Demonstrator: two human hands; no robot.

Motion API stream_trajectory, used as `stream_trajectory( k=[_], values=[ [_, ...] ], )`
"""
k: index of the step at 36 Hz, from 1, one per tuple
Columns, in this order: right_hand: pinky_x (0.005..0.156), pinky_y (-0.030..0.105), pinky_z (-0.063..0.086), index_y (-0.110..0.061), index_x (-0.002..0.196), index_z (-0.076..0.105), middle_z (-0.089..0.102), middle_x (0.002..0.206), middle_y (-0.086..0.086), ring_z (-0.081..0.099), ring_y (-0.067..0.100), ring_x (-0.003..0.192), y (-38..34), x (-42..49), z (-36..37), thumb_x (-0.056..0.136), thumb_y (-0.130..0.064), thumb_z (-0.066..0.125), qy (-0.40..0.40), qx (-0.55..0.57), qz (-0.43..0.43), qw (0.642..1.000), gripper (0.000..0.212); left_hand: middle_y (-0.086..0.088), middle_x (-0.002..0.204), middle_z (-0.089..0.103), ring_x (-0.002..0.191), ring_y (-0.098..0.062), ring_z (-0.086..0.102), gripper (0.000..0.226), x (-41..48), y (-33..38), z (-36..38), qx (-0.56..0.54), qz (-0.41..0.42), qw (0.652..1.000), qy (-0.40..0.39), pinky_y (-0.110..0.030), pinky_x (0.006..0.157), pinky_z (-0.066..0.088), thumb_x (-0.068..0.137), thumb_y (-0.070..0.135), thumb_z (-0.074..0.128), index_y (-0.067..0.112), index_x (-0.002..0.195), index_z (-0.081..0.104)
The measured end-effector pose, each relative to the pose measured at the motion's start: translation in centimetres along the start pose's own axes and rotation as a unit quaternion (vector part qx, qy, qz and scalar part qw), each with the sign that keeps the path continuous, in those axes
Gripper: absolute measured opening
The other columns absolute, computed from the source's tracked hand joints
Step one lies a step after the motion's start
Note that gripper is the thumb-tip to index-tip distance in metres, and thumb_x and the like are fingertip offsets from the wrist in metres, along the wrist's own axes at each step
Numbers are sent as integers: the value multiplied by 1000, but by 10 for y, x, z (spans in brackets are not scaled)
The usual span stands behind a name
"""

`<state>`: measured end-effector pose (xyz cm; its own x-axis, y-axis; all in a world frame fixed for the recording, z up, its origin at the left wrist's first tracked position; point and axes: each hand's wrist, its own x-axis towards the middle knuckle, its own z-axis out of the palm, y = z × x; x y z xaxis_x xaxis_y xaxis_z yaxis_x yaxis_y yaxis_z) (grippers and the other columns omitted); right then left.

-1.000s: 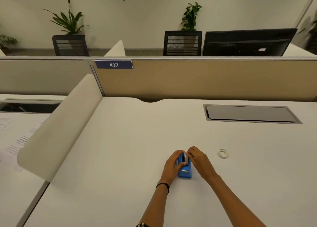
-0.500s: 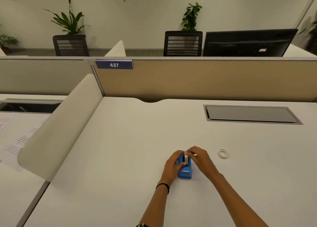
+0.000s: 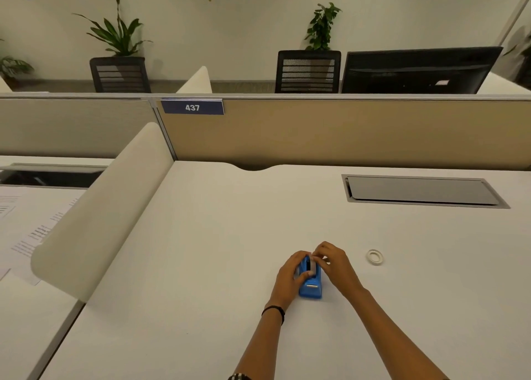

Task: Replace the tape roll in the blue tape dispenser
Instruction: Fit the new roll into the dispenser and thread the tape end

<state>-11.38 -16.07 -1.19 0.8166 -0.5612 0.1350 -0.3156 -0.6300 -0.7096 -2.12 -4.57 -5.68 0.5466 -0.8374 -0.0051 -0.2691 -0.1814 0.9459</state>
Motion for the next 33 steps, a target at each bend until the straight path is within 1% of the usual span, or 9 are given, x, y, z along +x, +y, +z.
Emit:
stream_trajectory(
  k=[2, 6, 9, 12, 15, 21, 26, 30, 33],
  values=[
    [72, 27, 52, -3, 85, 66, 64, 88, 12, 59, 17, 76, -1, 1, 0, 88, -8, 58, -5, -9, 3, 1000, 9, 4, 125, 56, 114, -9, 53, 37, 0, 0, 0, 1, 0, 1000, -1, -18, 99, 43, 89, 23, 60, 20, 125, 50],
    [67, 10, 43, -3, 88, 64, 64, 91, 11, 55, 12, 76, -3, 4, -1, 90, -10, 55, -22, -30, 10, 999, 12, 5, 127, 55, 115, -9, 52, 38, 1, -1, 0, -1, -5, 1000, -2, -16, 99, 41, 89, 24, 60, 21, 126, 49],
    [65, 7, 39, -3, 88, 64, 64, 91, 12, 54, 12, 76, -4, 5, -1, 91, -8, 54, -25, -34, 18, 999, 12, 7, 126, 54, 115, -8, 52, 38, 1, -2, 0, 2, -5, 1000, -1, -12, 98, 40, 89, 24, 60, 22, 126, 49],
    [65, 10, 39, -2, 85, 63, 65, 89, 14, 54, 14, 74, -4, 7, -2, 90, -6, 53, -23, -37, 20, 999, 12, 5, 127, 55, 116, -8, 52, 38, 1, -1, -1, -3, -9, 1000, -1, -12, 98, 41, 89, 23, 61, 21, 126, 49],
    [69, 19, 43, -2, 85, 62, 67, 88, 14, 54, 15, 74, -3, 10, -2, 90, -6, 53, -20, -36, 27, 999, 12, 0, 130, 55, 118, -11, 52, 41, 1, -1, -1, -5, -7, 1000, -3, -21, 102, 42, 89, 22, 61, 17, 128, 50],
    [69, 20, 44, -2, 84, 63, 68, 84, 15, 55, 14, 71, -7, 12, -6, 91, -7, 53, -30, -35, 30, 998, 14, -1, 130, 55, 117, -13, 52, 41, 1, 1, -1, -1, -4, 1000, -7, -25, 103, 42, 89, 23, 61, 17, 128, 49],
    [66, 19, 43, -3, 82, 65, 70, 81, 13, 56, 14, 69, -8, 9, -8, 90, -7, 54, -28, -48, 24, 998, 14, 4, 127, 56, 115, -8, 53, 39, -2, 2, 0, 1, 6, 1000, -1, -23, 101, 44, 90, 30, 60, 22, 126, 50],
    [71, 27, 49, -1, 85, 66, 70, 86, 16, 63, 24, 76, -7, 7, -8, 89, -8, 56, -29, -48, 20, 998, 13, 6, 121, 61, 110, -7, 57, 33, 0, 5, 3, -5, 0, 999, 33, -27, 98, 49, 91, 38, 55, 24, 121, 54],
    [76, 32, 51, -1, 88, 66, 70, 89, 17, 64, 26, 81, -9, 5, -9, 89, -9, 56, -33, -47, 20, 998, 13, 7, 117, 63, 106, -6, 58, 31, 1, 6, 5, -5, 0, 999, 50, -28, 97, 50, 90, 39, 56, 25, 118, 56]
  ],
)
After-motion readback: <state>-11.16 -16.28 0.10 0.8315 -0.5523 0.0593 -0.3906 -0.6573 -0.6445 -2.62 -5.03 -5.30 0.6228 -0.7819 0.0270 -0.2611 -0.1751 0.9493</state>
